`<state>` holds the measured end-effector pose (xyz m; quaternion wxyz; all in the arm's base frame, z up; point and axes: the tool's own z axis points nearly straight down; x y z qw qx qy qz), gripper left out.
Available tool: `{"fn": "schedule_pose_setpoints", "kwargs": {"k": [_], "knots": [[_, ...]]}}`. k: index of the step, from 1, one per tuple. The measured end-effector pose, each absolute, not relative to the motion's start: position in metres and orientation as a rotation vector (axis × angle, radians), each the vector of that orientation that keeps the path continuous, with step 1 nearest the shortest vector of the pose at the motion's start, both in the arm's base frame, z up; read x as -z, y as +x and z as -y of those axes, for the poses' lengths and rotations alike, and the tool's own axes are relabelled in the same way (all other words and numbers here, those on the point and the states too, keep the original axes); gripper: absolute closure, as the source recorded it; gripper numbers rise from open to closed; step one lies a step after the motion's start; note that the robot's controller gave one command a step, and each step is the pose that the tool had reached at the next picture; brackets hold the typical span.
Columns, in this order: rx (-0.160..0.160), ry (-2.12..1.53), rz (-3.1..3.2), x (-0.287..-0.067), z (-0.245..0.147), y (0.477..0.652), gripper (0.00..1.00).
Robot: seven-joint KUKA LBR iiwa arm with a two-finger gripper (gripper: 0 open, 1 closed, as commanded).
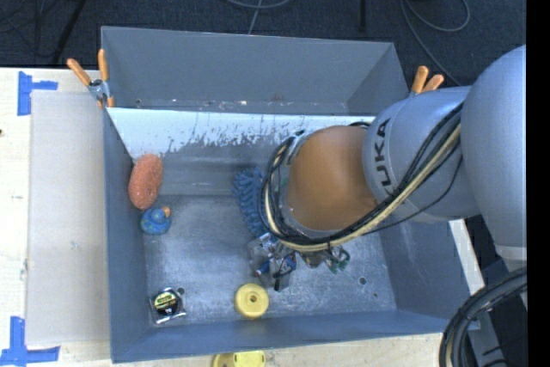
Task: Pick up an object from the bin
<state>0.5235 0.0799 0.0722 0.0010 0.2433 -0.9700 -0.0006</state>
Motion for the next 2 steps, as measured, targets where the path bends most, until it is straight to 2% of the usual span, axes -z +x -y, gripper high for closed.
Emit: {"fn": "schedule_pose_setpoints", "kwargs": {"k": [1,2], "knots": [[0.002,0.762,3.045,-0.0722,-0.0798,0.5235,1.00],[0.003,0.762,3.040,-0.0771,-0.0791,0.5227,0.00]]}}
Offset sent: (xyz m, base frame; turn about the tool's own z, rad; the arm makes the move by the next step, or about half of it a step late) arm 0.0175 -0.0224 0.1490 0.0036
